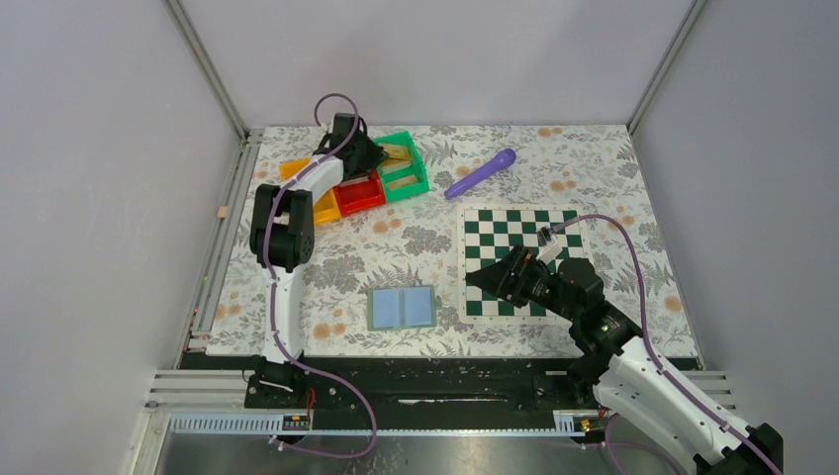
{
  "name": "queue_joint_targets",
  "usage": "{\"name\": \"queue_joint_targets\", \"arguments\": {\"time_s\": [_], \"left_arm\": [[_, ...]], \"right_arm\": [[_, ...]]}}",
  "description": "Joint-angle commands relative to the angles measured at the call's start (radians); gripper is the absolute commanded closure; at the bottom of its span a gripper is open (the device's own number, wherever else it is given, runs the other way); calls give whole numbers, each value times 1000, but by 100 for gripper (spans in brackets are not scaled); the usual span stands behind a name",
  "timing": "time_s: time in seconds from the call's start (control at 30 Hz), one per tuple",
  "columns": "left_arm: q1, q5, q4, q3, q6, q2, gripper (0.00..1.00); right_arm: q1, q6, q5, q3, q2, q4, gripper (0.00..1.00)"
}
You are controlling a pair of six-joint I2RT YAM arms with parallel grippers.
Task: Take the credit cards out of the card holder
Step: Place the credit card in the storage box.
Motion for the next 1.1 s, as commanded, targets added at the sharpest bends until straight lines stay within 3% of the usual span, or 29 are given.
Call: {"name": "queue_joint_targets", "arguments": {"time_s": [0.0,0.47,1.07], "left_arm": [[-25,-120,31,-15,-37,-53,92],[-43,-203,-43,-4,-36,-77,65],[-43,-232,-188,88,-3,-69,55]], "right_arm": [[-3,-9,-15,9,-6,43,1],[-3,-28,-35,22,-21,43,1],[-3,-36,-43,24,-36,38,1]]}}
